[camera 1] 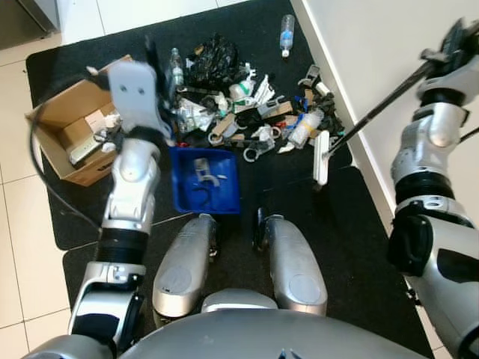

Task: Sweep floor

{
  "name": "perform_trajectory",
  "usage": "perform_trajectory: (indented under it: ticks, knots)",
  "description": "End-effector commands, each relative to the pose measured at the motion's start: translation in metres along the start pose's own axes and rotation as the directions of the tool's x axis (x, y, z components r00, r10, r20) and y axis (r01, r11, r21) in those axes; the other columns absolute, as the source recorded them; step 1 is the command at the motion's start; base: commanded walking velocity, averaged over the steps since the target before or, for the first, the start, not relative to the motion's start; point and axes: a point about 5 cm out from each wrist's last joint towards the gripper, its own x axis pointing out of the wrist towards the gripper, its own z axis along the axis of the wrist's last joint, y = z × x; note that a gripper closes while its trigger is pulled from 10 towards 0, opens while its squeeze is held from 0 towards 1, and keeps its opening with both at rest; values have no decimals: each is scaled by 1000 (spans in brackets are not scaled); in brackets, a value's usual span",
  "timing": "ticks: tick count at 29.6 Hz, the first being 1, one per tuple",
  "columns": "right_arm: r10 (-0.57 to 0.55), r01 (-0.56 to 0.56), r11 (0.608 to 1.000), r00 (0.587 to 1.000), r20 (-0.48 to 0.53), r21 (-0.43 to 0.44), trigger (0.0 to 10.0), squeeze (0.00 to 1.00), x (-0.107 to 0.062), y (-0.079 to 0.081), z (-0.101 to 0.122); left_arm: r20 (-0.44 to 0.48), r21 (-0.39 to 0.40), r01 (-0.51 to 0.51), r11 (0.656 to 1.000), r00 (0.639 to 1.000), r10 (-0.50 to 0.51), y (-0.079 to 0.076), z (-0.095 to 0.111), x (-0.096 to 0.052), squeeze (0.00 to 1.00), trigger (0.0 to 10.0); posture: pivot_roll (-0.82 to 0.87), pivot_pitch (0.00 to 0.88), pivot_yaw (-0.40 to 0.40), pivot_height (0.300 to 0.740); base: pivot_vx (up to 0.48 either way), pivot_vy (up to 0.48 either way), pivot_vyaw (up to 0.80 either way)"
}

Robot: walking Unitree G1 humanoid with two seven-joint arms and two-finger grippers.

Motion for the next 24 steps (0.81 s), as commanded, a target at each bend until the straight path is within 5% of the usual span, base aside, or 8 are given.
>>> perform_trajectory:
  ticks: [1, 11, 24]
  knots:
    - [13, -13, 1000, 1000, -9, -16, 10000, 0, -4, -1, -4, 70, -22, -15, 1000, 997, 16, 4, 16, 5, 0, 10000, 136, 124, -14, 740, 0, 0, 0]
    - [105, -104, 994, 993, -60, 23, 10000, 0, -10, 24, -14, 215, -111, -62, 992, 973, 85, 9, 48, 33, 0, 10000, 129, 109, -18, 740, 0, 0, 0]
    - [118, -115, 992, 992, -49, 55, 10000, 0, -9, 31, -13, 197, -105, -17, 994, 980, 38, -6, 44, 42, 0, 10000, 121, 104, -16, 740, 0, 0, 0]
